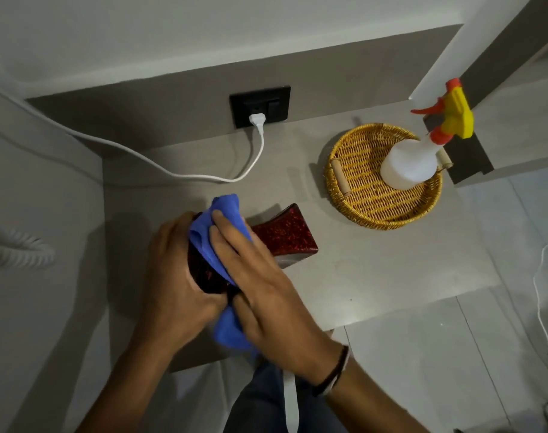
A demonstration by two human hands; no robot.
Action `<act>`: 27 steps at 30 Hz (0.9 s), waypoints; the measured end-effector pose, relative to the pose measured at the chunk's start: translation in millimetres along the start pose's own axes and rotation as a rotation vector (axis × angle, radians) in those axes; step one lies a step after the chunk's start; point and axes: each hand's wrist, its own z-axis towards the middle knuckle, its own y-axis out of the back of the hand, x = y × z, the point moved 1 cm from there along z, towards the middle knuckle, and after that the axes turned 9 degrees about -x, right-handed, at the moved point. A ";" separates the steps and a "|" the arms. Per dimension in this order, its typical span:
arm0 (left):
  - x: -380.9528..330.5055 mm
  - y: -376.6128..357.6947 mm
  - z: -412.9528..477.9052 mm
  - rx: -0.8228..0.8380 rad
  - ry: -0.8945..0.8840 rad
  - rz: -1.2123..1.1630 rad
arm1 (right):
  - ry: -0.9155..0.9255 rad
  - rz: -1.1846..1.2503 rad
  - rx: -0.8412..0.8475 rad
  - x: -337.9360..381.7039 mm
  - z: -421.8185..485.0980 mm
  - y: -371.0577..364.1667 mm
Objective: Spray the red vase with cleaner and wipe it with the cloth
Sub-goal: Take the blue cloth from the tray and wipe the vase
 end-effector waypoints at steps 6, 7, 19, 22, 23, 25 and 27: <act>1.3 0.5 -9.2 -0.046 0.036 -0.018 | -0.198 -0.434 0.142 -81.7 -6.2 58.9; -0.9 -0.6 -7.3 -0.050 0.034 -0.018 | -0.199 -0.424 0.131 -78.9 -4.8 59.0; -1.2 2.3 -7.2 -0.046 0.029 0.037 | -0.166 -0.234 0.122 -86.8 -6.6 52.6; -4.9 0.0 -2.6 -0.036 0.115 -0.031 | -0.369 -0.327 -0.005 -115.1 -8.1 75.7; -4.9 0.7 0.8 -0.035 0.180 -0.073 | -0.453 -0.241 -0.081 -117.3 -9.4 78.4; -6.4 4.6 10.6 -0.034 0.293 -0.175 | -0.634 0.045 -0.242 -113.6 -9.8 80.5; -6.4 6.4 18.1 0.014 0.388 -0.280 | -0.809 0.356 -0.346 -108.3 -6.7 76.6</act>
